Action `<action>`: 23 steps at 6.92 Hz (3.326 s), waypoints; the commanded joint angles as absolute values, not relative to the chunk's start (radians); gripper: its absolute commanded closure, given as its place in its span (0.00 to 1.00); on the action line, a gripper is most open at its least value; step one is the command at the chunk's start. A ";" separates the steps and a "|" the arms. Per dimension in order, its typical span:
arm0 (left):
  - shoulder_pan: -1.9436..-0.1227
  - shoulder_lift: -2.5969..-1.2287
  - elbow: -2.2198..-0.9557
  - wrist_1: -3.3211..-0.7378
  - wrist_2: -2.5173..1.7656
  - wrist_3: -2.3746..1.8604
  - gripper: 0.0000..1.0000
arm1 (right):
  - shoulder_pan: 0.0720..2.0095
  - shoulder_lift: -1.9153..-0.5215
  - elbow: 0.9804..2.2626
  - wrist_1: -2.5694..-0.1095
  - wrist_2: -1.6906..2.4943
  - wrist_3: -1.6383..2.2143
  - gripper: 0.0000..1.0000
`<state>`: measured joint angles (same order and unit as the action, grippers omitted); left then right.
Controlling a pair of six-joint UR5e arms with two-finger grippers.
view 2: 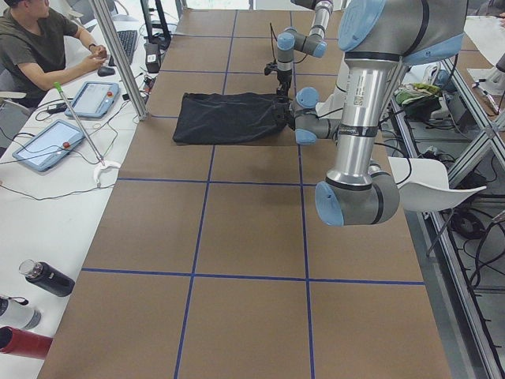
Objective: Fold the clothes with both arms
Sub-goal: 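Grasp the other near corner with the right gripper, then lift both near corners and carry them over the shirt away from the robot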
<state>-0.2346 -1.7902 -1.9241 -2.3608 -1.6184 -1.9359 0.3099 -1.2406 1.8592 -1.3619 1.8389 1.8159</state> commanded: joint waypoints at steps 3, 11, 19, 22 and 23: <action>-0.235 -1.790 -1.930 -2.359 -1.618 -1.936 1.00 | 0.310 -1.238 1.859 -1.362 1.856 1.813 0.72; -0.242 -1.773 -1.986 -2.358 -1.621 -1.936 1.00 | 0.347 -1.229 1.894 -1.361 1.918 1.852 1.00; -0.204 -1.789 -2.143 -2.143 -1.853 -1.936 1.00 | 0.395 -1.312 2.057 -1.364 2.169 1.844 1.00; -0.479 -1.877 -2.103 -2.140 -1.937 -1.860 1.00 | 0.579 -1.261 2.046 -1.359 2.183 1.757 1.00; -0.576 -1.935 -2.027 -2.143 -1.966 -1.829 1.00 | 0.631 -1.200 1.992 -1.361 2.183 1.734 1.00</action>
